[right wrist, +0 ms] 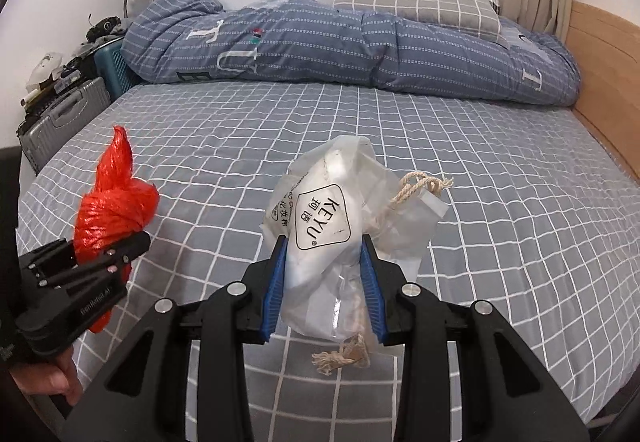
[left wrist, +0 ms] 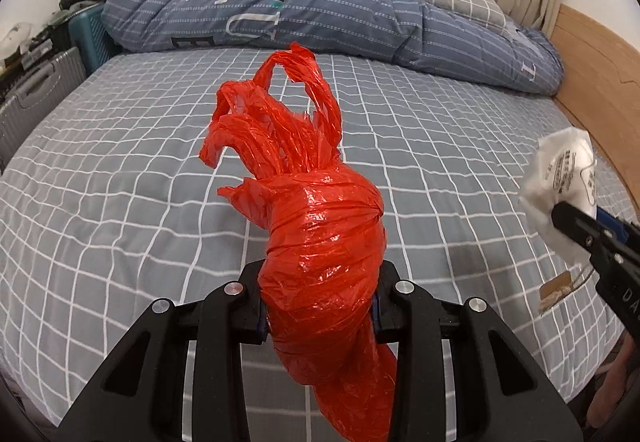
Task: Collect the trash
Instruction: 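Lift and carry the red bag and mask packet with both tools over the bin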
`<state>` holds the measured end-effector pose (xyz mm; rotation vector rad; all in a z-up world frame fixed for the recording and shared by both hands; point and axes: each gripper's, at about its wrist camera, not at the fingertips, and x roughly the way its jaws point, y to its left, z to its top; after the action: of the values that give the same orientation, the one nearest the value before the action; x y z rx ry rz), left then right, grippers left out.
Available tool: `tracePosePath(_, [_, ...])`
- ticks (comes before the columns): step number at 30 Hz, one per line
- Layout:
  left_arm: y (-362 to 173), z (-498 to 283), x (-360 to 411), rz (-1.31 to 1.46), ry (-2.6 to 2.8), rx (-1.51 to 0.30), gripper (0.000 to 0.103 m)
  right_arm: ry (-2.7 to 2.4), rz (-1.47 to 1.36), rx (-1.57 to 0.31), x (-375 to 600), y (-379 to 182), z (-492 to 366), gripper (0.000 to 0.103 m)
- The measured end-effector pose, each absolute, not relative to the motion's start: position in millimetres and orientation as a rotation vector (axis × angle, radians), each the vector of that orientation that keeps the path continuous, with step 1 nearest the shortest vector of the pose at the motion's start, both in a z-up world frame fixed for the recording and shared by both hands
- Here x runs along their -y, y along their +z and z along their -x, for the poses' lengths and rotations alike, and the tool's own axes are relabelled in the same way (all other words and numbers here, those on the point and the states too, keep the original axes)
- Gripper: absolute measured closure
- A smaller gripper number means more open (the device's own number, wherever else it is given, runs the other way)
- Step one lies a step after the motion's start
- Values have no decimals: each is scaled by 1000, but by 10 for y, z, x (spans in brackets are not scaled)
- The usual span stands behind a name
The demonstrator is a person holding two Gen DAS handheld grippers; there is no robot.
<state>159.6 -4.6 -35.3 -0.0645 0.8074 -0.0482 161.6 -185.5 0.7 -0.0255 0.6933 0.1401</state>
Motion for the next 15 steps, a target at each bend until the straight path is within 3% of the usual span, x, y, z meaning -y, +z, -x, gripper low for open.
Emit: tracePosePath(15, [-337,-981,122,61,-80,-814,70,153,31,-693,1732,72,-1089,69])
